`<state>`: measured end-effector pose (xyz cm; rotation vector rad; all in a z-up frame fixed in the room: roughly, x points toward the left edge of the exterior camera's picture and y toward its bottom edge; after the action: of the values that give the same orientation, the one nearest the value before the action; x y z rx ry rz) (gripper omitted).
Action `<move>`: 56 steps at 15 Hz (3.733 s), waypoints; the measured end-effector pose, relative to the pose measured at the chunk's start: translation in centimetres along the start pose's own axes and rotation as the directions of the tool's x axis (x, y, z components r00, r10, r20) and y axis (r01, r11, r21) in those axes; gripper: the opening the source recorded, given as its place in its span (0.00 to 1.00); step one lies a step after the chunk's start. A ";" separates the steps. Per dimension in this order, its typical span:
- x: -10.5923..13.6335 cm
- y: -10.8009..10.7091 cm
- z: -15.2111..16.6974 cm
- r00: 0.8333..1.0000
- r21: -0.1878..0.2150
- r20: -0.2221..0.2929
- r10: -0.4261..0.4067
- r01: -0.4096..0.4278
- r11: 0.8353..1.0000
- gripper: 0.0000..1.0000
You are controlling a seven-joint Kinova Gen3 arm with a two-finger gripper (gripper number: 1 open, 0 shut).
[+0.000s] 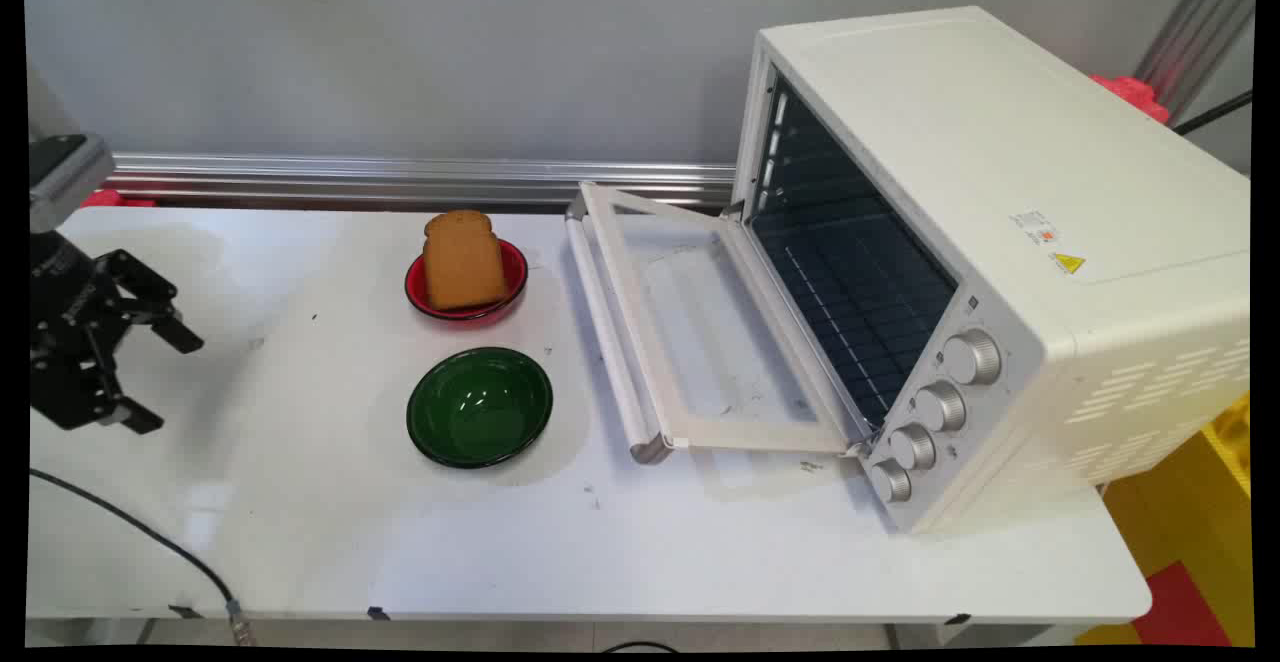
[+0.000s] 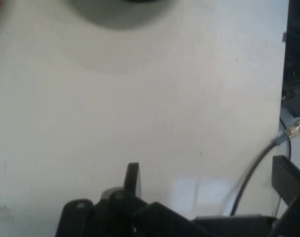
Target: Close the oven
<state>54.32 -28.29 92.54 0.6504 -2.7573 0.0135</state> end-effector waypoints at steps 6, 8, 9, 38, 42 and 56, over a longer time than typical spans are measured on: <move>3.8 -1.7 0.6 0.980 0.008 -0.195 -0.032 0.034 0.999 1.00; 5.5 -2.2 0.8 0.962 0.006 -0.271 -0.044 0.047 0.999 1.00; 6.4 -2.5 0.9 0.949 0.006 -0.311 -0.047 0.051 0.999 1.00; 13.3 -7.6 9.7 0.889 0.060 -0.457 0.009 0.021 0.998 0.00; 14.2 -7.7 13.0 0.894 0.053 -0.448 0.013 0.012 0.999 0.00; 17.4 -8.2 20.7 0.884 0.042 -0.466 0.016 0.004 0.999 0.00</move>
<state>37.06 -44.81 77.50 0.5613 -2.2952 0.2042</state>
